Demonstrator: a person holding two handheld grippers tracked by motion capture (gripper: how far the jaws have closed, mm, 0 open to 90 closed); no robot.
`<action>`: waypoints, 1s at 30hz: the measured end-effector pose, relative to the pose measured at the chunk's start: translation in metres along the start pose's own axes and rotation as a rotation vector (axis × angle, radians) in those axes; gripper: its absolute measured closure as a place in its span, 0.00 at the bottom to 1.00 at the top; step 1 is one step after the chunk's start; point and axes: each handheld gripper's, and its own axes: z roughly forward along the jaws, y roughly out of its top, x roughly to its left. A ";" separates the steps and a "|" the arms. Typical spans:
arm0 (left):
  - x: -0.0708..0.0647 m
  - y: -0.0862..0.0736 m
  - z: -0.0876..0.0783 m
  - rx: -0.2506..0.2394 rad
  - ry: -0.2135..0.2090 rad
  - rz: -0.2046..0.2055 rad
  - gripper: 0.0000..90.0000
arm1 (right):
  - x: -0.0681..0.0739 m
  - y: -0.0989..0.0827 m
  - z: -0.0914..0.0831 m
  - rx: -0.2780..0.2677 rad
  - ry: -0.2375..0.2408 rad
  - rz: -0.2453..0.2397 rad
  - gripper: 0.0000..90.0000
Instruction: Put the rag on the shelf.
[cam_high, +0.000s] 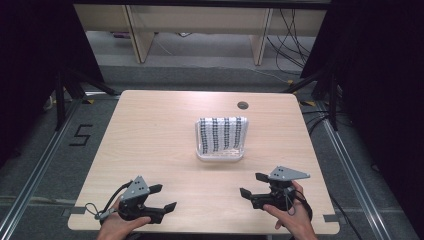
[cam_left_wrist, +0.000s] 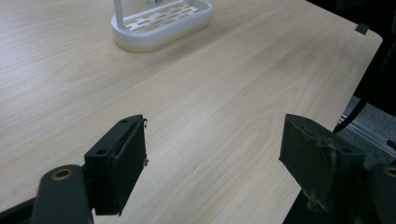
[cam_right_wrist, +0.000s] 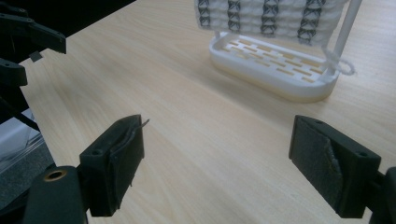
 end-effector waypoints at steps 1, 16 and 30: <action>0.000 -0.001 0.000 0.012 0.001 0.008 0.24 | 0.002 -0.002 0.000 0.005 0.006 0.024 0.21; -0.008 -0.021 0.005 0.052 0.013 0.038 0.22 | 0.006 -0.024 0.008 0.054 0.034 0.025 0.18; -0.002 -0.026 0.009 0.062 0.023 0.033 0.21 | 0.001 -0.031 0.008 0.067 0.002 -0.006 0.18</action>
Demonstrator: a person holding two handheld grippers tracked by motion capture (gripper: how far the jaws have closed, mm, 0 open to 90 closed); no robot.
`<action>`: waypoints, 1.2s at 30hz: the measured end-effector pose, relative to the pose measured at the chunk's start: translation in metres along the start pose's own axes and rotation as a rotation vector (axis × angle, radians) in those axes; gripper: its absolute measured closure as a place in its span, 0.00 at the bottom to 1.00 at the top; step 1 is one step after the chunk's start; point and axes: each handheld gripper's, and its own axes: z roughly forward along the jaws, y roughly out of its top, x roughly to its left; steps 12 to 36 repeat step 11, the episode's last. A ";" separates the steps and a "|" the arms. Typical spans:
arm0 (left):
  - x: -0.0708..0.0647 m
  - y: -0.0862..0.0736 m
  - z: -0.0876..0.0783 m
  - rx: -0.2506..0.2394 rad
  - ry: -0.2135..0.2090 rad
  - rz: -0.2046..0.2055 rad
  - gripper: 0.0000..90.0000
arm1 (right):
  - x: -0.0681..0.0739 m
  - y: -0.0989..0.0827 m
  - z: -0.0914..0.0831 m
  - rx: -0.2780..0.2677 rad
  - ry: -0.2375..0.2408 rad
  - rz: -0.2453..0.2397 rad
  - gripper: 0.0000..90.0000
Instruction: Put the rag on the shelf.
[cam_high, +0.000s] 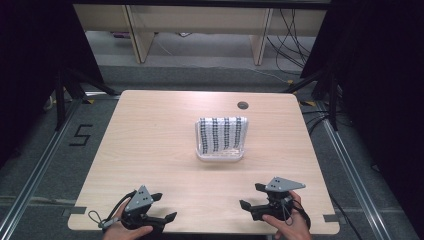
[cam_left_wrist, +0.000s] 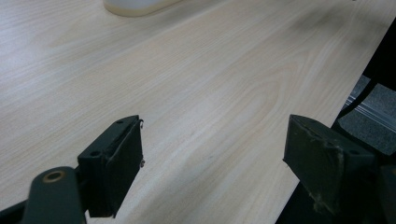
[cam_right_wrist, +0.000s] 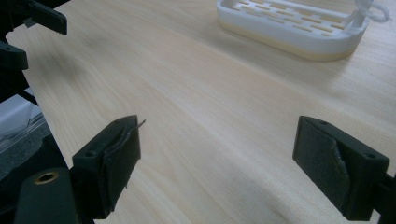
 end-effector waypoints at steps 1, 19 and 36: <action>0.000 -0.001 0.001 -0.017 -0.002 -0.013 0.21 | 0.000 0.000 0.001 -0.004 0.017 -0.002 0.18; 0.004 -0.002 0.001 -0.026 0.009 -0.026 0.21 | -0.001 -0.001 0.001 0.010 0.010 0.009 0.18; 0.004 -0.002 0.001 -0.026 0.009 -0.026 0.21 | -0.001 -0.001 0.001 0.010 0.010 0.009 0.18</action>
